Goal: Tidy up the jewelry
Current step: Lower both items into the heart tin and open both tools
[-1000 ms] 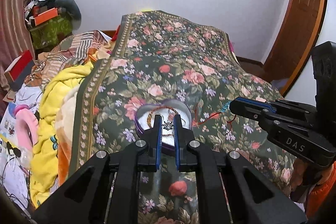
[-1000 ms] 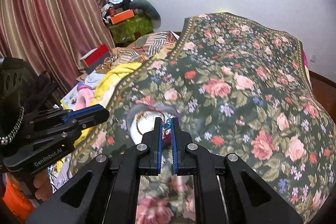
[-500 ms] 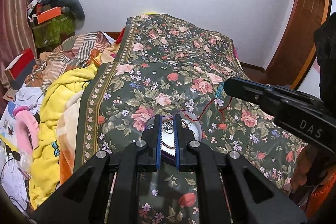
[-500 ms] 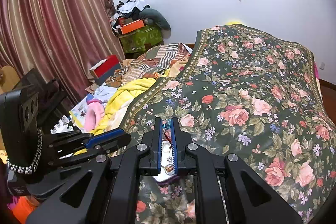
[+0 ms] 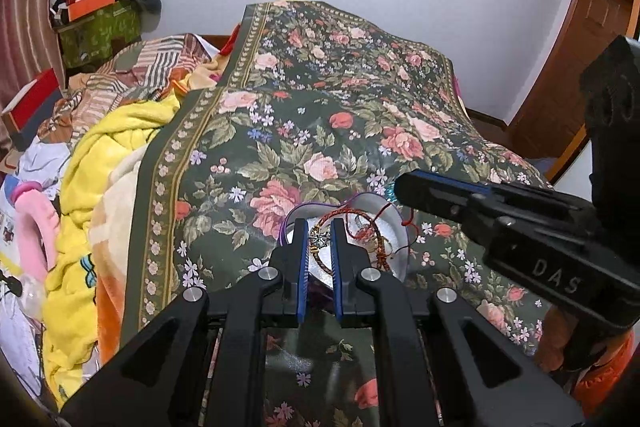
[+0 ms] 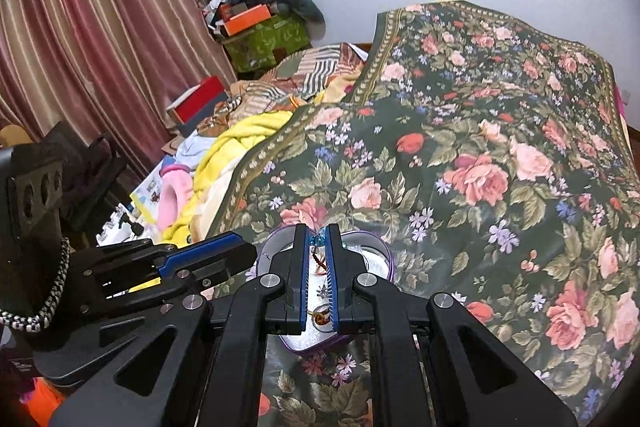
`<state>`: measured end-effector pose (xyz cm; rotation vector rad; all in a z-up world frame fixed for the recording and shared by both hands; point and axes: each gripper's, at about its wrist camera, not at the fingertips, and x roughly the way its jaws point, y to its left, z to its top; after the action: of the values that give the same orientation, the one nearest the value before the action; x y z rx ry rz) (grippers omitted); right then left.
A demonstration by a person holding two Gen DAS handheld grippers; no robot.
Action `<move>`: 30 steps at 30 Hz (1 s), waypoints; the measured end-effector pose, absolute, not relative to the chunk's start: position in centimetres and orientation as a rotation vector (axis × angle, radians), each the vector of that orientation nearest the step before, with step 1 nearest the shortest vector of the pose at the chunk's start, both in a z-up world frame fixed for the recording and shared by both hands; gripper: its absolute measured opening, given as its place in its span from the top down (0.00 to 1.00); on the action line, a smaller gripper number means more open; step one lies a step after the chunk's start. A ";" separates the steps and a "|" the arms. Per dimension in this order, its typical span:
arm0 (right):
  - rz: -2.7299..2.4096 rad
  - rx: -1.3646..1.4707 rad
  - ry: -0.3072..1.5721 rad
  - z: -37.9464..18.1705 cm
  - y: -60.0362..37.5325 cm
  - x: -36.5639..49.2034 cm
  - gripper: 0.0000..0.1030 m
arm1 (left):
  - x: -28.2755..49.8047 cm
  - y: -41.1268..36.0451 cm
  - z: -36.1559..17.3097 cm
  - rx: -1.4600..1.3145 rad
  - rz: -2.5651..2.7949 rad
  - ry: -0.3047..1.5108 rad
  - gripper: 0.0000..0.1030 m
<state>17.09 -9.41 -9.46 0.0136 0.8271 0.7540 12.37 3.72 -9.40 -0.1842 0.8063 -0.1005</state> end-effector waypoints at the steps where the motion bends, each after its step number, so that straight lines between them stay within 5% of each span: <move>1: 0.755 0.013 0.834 -9.7 -9.3 17.2 0.93 | 12.5 3.8 -9.6 -0.189 -0.103 0.812 0.91; 24: 0.744 -0.020 0.931 -12.3 -9.1 17.6 0.93 | 13.4 3.9 -11.0 -0.202 -0.089 0.871 0.91; 30: 0.733 0.014 0.889 -10.8 -10.3 17.2 0.70 | 13.0 3.9 -9.9 -0.205 -0.082 0.852 0.91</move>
<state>17.20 -10.26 -10.76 0.0143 0.8893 0.7328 13.02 3.89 -9.92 -0.2051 0.8523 -0.0817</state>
